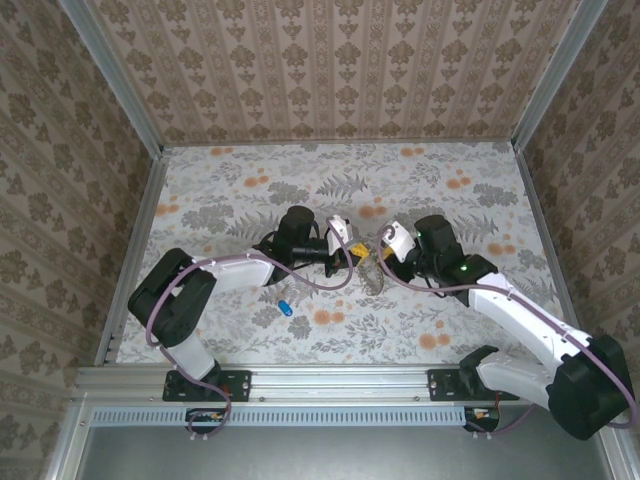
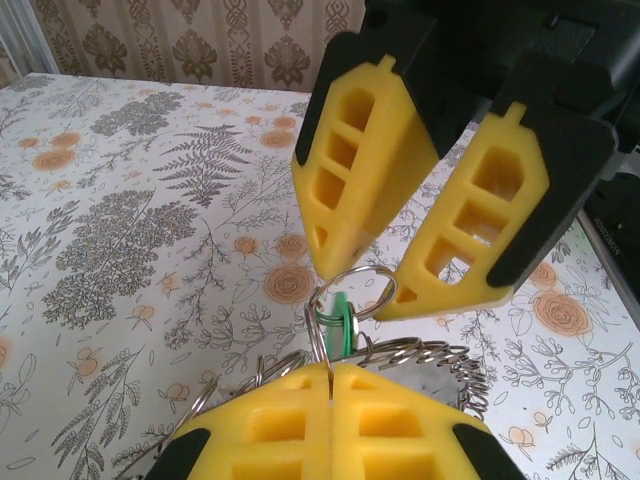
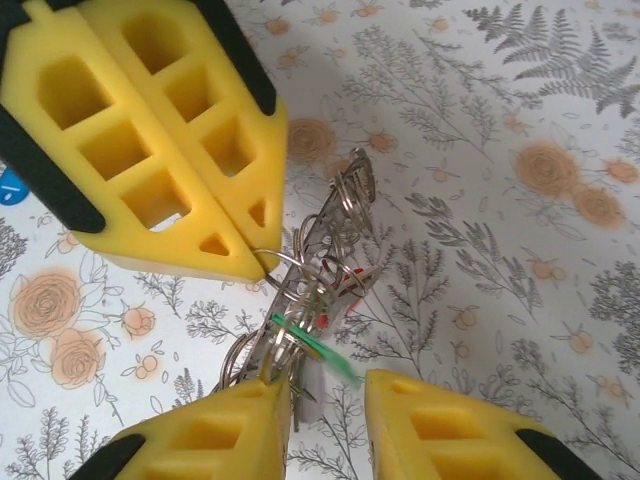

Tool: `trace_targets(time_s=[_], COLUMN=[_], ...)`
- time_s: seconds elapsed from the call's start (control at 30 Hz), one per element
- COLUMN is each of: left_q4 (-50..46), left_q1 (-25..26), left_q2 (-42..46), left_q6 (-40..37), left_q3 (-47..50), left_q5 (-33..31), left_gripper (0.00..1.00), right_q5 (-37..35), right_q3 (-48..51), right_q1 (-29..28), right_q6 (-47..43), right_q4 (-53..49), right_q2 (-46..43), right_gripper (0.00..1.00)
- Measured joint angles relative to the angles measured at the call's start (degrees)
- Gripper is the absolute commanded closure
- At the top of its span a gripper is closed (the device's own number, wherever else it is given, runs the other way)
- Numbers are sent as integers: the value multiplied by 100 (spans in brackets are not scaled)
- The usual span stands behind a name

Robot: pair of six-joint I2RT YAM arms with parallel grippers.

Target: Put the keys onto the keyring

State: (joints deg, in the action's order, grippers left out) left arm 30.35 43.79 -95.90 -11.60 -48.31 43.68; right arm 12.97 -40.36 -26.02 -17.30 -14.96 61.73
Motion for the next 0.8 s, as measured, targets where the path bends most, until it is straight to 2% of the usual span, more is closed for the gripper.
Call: trace_targets(time_s=[0.13,0.2,0.37,0.6,0.8], left_q4=[15,15,15,15,15], left_q1=[-2,0,0,0,-2], left_q2=[-2,-2,-2,-2,-2], left_q6=[4,4,4,4,4], left_q3=[0,0,0,0,0], left_q5=[-2,-2,-2,0,2], left_gripper=[100,100,100,100,100], right_q5=[-79,-144,-129,800,1259], right_q3=[48,48,37,-271,-529], right_q1=[76,127,205,334,372], right_q6=[92,149,278,745,920], right_q4=[7,11,-2,-42,-22], right_q2=[-273,-345,-354,-284,160], right_gripper=[70,65,64,48,48])
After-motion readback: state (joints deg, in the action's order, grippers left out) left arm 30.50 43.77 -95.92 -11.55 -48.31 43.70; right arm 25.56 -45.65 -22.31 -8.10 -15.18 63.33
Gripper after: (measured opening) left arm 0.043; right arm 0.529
